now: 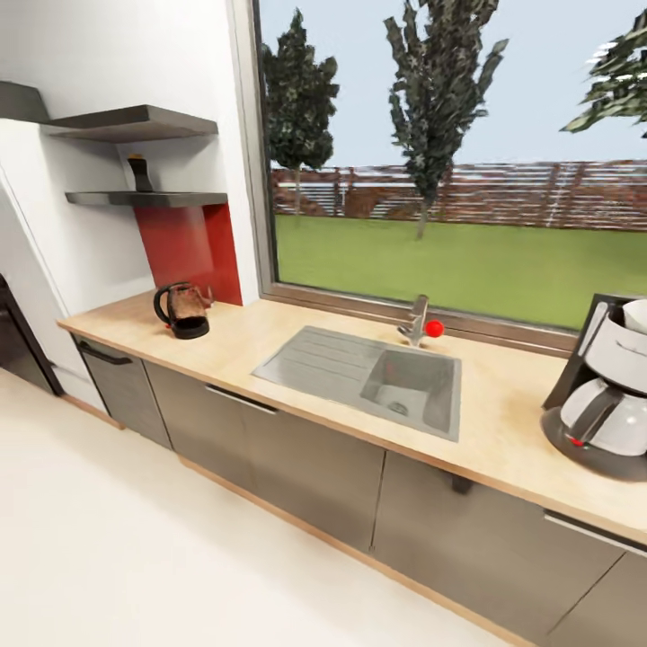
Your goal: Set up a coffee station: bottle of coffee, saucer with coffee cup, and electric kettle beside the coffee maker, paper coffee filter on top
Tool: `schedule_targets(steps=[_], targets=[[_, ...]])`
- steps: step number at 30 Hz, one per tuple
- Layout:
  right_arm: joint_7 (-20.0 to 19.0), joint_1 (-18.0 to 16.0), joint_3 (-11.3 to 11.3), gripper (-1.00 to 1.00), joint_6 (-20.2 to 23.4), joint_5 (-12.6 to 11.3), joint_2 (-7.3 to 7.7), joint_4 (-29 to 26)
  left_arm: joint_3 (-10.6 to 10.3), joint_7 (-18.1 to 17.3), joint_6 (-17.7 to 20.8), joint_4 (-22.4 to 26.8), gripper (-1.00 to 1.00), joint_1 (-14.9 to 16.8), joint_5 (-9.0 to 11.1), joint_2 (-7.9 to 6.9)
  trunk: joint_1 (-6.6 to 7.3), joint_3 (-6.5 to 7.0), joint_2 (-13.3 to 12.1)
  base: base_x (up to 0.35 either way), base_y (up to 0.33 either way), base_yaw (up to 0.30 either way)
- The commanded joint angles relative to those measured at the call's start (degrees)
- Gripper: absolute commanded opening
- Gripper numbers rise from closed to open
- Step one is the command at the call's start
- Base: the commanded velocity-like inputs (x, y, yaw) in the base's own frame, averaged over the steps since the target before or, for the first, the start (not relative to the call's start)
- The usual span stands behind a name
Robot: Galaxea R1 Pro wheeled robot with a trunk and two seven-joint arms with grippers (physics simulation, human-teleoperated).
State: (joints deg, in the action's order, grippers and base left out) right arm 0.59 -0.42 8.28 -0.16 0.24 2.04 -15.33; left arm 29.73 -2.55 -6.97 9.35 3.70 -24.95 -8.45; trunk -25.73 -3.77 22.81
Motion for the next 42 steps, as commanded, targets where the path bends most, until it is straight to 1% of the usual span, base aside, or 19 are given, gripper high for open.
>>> schedule_targets(steps=[1, 5, 8, 12, 42], targets=[[0.04, -0.02, 0.15, 1.00, -0.02, 0.02, -0.02, -0.05, 0.46, -0.26, -0.17, -0.05, 1.00, 0.08, -0.45, -0.08, -0.05, -0.12, 0.11, 0.190, 0.287, 0.282], [0.05, -0.02, 0.15, 1.00, -0.02, 0.02, -0.02, -0.05, 0.42, -0.19, -0.08, -0.04, 1.00, 0.08, -0.29, -0.35, -0.05, -0.12, 0.11, 0.191, 0.288, 0.282], [0.04, -0.02, 0.15, 1.00, -0.02, 0.02, -0.02, -0.05, 0.42, -0.20, -0.06, -0.03, 1.00, 0.08, 0.63, -0.36, -0.05, -0.12, 0.11, 0.220, 0.277, 0.282], [0.03, -0.02, 0.15, 1.00, -0.02, 0.02, -0.02, -0.06, 0.37, -0.24, -0.12, -0.03, 1.00, 0.08, 1.12, -0.25, -0.05, -0.12, 0.11, 0.247, 0.253, 0.282], [0.04, -0.03, 0.15, 1.00, -0.02, 0.02, -0.02, -0.05, 0.42, -0.26, -0.41, 0.12, 1.00, 0.08, 1.57, -0.04, -0.05, -0.12, 0.11, 0.285, 0.219, 0.282]])
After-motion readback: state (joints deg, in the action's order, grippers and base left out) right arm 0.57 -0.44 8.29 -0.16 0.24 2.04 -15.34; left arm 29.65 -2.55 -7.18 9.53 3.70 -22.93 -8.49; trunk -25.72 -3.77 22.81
